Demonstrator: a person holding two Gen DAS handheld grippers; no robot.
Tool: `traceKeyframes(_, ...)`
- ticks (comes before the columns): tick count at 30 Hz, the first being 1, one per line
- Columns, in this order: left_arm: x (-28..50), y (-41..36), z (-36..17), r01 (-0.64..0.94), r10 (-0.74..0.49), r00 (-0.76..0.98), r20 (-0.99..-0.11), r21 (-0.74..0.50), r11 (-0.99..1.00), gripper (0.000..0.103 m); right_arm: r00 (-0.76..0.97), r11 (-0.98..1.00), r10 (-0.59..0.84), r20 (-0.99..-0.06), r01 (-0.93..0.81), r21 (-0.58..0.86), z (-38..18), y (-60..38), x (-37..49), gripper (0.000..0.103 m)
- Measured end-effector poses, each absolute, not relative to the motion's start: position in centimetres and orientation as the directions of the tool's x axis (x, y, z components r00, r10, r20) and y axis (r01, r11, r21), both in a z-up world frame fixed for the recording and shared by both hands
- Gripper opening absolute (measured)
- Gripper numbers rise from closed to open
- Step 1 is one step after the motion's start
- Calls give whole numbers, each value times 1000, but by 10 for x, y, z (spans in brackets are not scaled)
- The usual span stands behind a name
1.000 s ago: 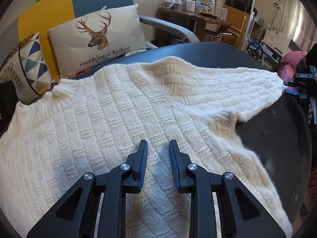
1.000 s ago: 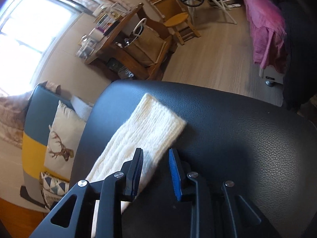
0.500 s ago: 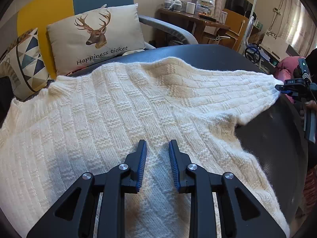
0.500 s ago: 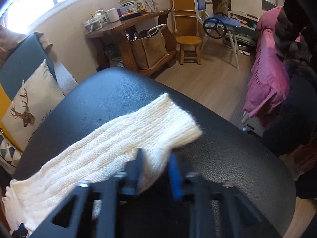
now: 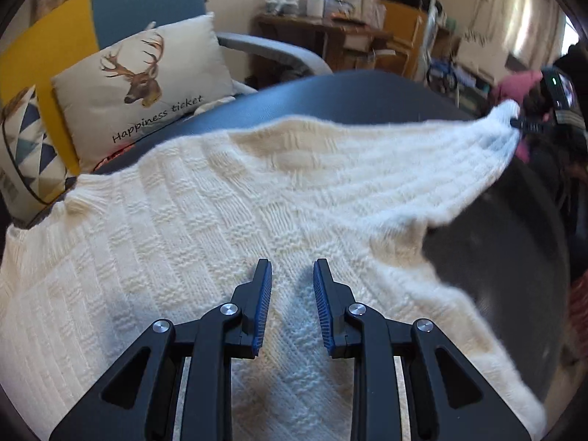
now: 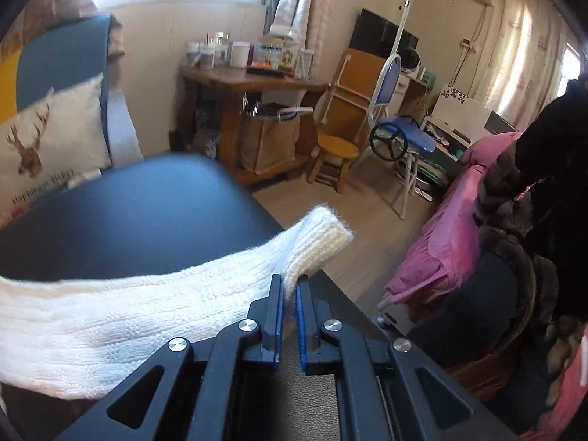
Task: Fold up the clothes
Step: 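Fold the lifted sweater section over the body with the right gripper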
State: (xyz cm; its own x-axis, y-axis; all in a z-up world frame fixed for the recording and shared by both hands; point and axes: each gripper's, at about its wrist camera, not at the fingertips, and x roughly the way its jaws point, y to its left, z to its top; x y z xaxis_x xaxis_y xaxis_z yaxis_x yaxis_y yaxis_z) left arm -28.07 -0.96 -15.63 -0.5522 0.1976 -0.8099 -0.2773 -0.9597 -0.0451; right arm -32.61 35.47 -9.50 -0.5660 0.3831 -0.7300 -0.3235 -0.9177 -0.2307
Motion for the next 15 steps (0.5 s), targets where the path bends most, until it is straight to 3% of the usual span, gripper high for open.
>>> traceKeyframes(5, -300, -16, -147, -266, 217, -558, -801, -76, -961, 26, -513, -916, 371, -774, -341, -214, -130, 366, -324, 6)
traceKeyframes(9, -315, -20, -139, -256, 233, -563, -793, -100, -961, 26, -528, -928, 213, -822, -373, 0, -117, 393, -314, 16)
traceKeyframes(15, -337, -26, -130, -240, 247, -572, -782, -129, -962, 26, -619, -923, 195, -761, -379, 72, -74, 400, -288, 18)
